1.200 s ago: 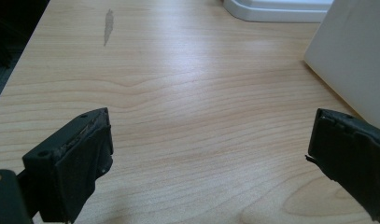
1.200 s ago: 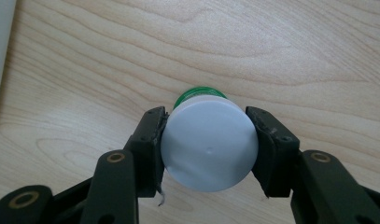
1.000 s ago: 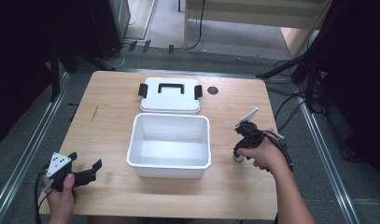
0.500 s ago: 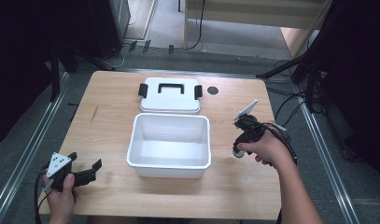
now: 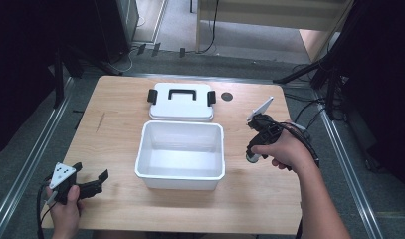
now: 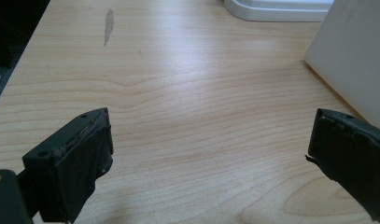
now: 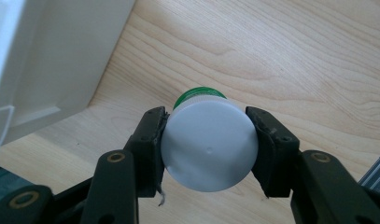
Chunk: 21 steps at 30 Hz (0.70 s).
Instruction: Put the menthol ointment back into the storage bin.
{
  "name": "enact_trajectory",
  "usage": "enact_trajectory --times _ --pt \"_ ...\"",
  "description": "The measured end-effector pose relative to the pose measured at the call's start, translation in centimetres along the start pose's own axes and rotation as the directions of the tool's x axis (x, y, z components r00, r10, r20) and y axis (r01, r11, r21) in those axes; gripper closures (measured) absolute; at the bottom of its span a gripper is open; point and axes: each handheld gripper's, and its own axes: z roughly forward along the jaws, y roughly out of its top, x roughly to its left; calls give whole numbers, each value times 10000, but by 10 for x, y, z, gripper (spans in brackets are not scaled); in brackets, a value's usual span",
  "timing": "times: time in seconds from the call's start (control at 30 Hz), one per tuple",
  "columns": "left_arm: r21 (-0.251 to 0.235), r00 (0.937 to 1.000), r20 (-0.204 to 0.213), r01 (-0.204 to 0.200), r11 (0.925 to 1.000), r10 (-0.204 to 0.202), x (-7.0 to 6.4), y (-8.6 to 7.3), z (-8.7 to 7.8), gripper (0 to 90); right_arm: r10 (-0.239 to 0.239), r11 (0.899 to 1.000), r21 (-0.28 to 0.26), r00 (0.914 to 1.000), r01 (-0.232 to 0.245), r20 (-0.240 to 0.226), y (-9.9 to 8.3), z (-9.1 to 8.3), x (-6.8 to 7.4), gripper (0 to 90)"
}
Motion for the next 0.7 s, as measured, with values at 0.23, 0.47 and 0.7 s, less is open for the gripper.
enact_trajectory --times 0.23,0.47,0.7 --pt "-7 10000 -28 -24 10000 24 0 0 0 6 -180 9998 -19 9998 180 -37 7 -13 8 518" --pt "-42 10000 -1 18 10000 -18 0 0 0 6 -276 9996 -53 9996 276 21 13 -23 15 518" --pt "-10 10000 14 32 10000 -32 0 0 0 6 -401 9991 -142 9992 401 -5 22 -37 25 519"
